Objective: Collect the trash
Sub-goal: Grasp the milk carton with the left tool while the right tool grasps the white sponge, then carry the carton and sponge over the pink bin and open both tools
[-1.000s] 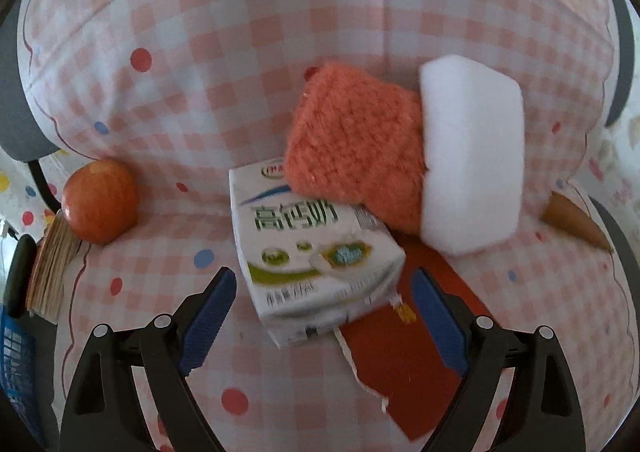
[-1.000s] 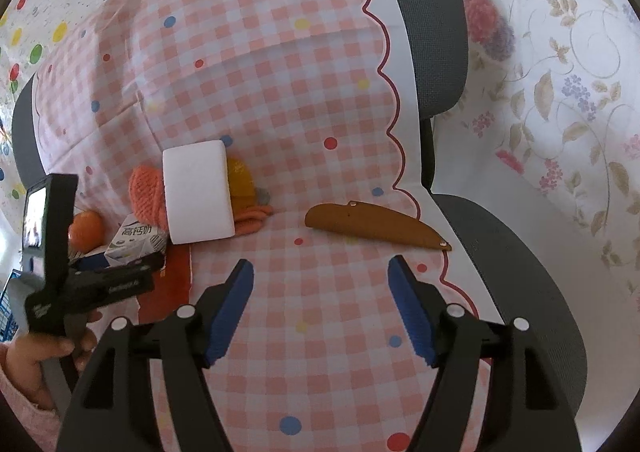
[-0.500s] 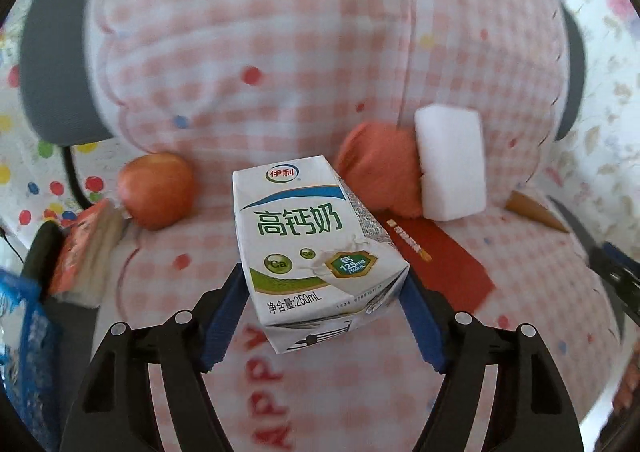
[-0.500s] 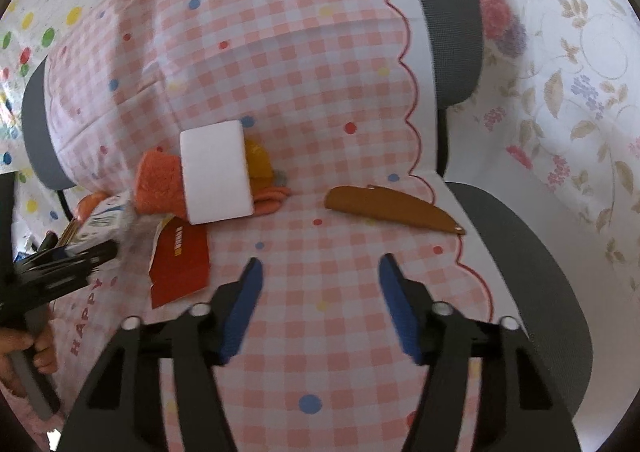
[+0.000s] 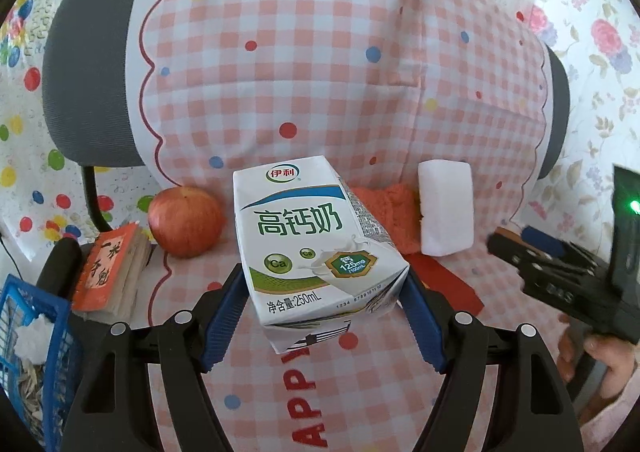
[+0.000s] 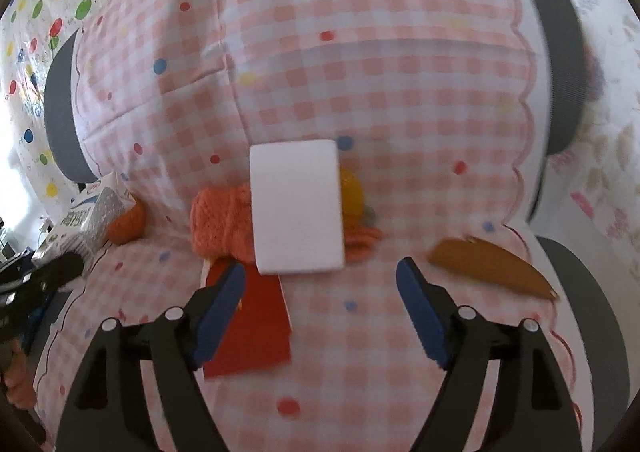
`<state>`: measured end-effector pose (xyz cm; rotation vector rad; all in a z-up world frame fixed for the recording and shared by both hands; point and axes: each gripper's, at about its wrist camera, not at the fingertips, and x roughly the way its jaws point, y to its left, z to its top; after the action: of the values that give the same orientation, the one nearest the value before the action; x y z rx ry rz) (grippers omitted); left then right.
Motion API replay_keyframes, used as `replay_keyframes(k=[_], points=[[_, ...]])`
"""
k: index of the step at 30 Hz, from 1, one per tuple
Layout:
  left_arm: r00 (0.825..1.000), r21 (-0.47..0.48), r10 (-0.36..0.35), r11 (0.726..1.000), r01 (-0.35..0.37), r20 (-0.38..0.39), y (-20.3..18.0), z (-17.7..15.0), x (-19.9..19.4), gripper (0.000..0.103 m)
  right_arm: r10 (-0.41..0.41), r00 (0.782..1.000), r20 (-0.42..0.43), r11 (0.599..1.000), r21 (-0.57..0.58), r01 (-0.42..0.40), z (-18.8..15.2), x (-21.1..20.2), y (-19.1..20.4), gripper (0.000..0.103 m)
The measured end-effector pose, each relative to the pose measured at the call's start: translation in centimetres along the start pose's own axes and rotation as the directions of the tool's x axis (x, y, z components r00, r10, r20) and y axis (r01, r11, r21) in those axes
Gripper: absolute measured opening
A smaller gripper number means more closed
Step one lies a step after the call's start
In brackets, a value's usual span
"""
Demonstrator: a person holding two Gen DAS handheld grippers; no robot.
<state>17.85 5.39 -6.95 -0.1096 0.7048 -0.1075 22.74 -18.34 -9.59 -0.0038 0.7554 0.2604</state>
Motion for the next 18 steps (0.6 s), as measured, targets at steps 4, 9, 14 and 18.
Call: replay_keyframes(k=[4, 9, 14, 18], points=[[1.000, -0.014, 0.007, 1.000, -0.008, -0.023, 0.6, 0.1, 1.3, 0.075, 0.018, 1.000, -0.018, 0.999, -0.037, -0.019, 1.4, 2.8, 0.9, 0.077], [0.999, -0.013, 0.017, 1.000, -0.018, -0.033, 1.0, 0.2, 2.0, 0.075, 0.024, 0.999, -0.029, 0.999, -0.038, -0.025, 3.1, 5.5, 0.9, 0.087], [0.999, -0.017, 0.020, 1.000, -0.020, -0.036, 1.1, 0.1, 2.0, 0.075, 0.047, 0.998, -0.034, 0.999, -0.021, -0.048, 4.1, 6.6, 0.8, 0.081], [1.000, -0.006, 0.012, 1.000, -0.012, -0.026, 0.7, -0.1, 1.0, 0.075, 0.033, 0.999, -0.023, 0.998, -0.049, -0.034, 3.9, 4.5, 1.7, 0.057]])
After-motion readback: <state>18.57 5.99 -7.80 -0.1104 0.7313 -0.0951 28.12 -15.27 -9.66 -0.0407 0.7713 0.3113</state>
